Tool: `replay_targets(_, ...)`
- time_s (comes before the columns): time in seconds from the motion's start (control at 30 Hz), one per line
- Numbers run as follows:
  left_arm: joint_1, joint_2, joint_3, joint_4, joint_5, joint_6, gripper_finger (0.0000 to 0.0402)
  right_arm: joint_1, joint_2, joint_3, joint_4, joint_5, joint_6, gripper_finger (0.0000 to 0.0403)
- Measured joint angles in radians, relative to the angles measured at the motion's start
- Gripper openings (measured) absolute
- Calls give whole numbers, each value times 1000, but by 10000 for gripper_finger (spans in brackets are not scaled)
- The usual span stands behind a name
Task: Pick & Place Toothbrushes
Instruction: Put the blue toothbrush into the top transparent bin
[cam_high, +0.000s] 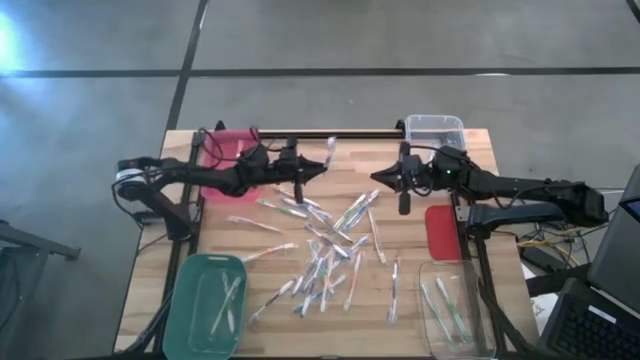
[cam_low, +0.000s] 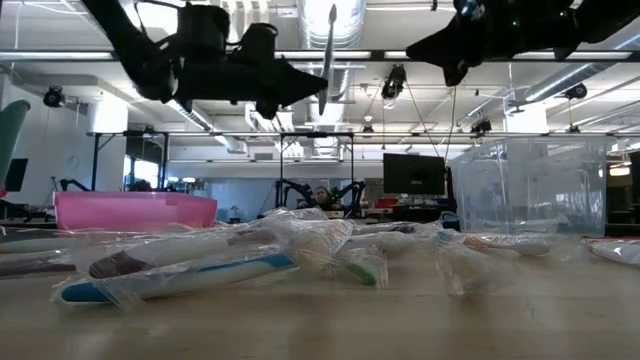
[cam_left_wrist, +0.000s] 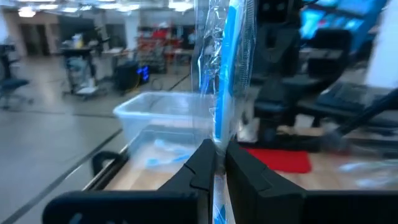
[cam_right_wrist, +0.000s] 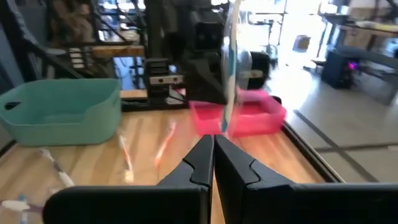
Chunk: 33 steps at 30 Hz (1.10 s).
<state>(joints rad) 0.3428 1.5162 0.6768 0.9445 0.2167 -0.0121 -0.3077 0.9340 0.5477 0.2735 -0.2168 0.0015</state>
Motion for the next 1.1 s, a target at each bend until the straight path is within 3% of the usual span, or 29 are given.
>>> replay_targets(0.2, -1, 0, -33, 50, 33, -36, 28, 52, 147, 0, 240, -3, 13, 19)
replay_targets(0.4, -5, 0, -21, 51, 85, -70, 28, 61, 271, 23, 395, 9, 19, 67)
replay_targets(0.73, -12, 0, -8, 88, 116, -74, 28, 54, 427, 186, 380, 11, 22, 149)
replay_targets(1.1, -34, 0, 8, 89, 119, -63, 28, 54, 508, 299, 331, 10, 25, 189)
